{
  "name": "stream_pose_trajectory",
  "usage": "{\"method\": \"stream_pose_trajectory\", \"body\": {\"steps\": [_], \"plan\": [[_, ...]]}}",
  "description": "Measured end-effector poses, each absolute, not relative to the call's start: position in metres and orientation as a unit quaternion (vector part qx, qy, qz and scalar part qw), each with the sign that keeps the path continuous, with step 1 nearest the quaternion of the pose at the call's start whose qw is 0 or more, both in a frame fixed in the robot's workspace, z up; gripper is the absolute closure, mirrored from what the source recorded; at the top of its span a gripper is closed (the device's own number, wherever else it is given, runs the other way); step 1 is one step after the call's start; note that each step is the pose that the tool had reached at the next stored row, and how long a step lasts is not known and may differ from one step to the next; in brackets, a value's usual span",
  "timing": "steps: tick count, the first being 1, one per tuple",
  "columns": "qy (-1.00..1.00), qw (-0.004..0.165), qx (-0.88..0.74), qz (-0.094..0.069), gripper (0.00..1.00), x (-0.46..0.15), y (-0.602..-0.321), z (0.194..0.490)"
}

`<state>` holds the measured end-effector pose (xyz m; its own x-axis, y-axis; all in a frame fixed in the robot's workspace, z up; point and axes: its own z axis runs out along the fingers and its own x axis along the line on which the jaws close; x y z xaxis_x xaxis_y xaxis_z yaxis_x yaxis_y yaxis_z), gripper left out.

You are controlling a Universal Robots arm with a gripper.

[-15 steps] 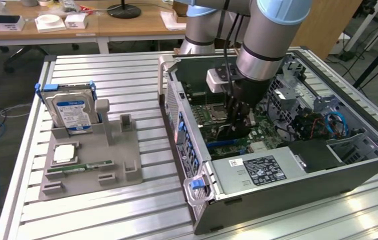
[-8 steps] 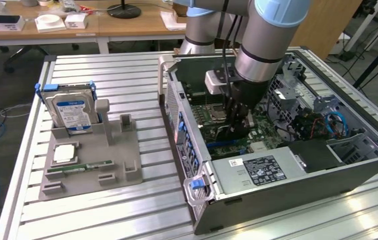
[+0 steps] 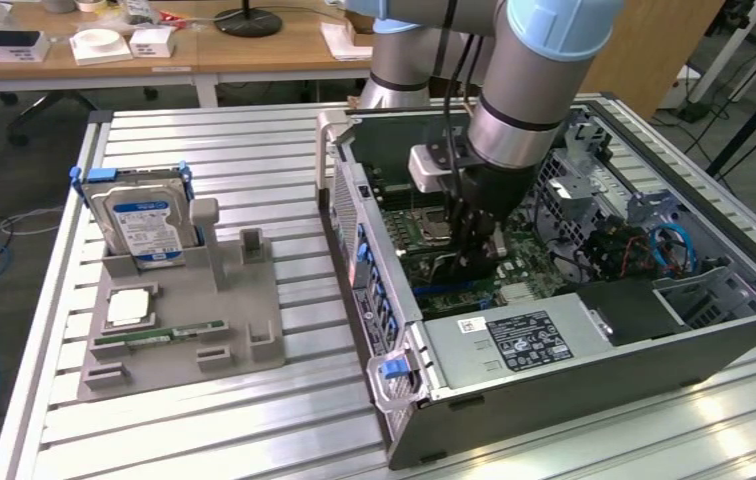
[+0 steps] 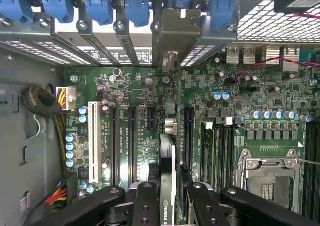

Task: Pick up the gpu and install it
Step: 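Insert the gpu into the slot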

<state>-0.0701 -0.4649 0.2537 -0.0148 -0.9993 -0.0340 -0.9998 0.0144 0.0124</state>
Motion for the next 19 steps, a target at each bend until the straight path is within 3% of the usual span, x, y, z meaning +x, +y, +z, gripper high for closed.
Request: {"method": "stream_pose_trajectory", "body": {"steps": [19], "plan": [[0.712, 0.008, -0.702, 0.016, 0.74, -0.0723, -0.4647, 0.2471]]}}
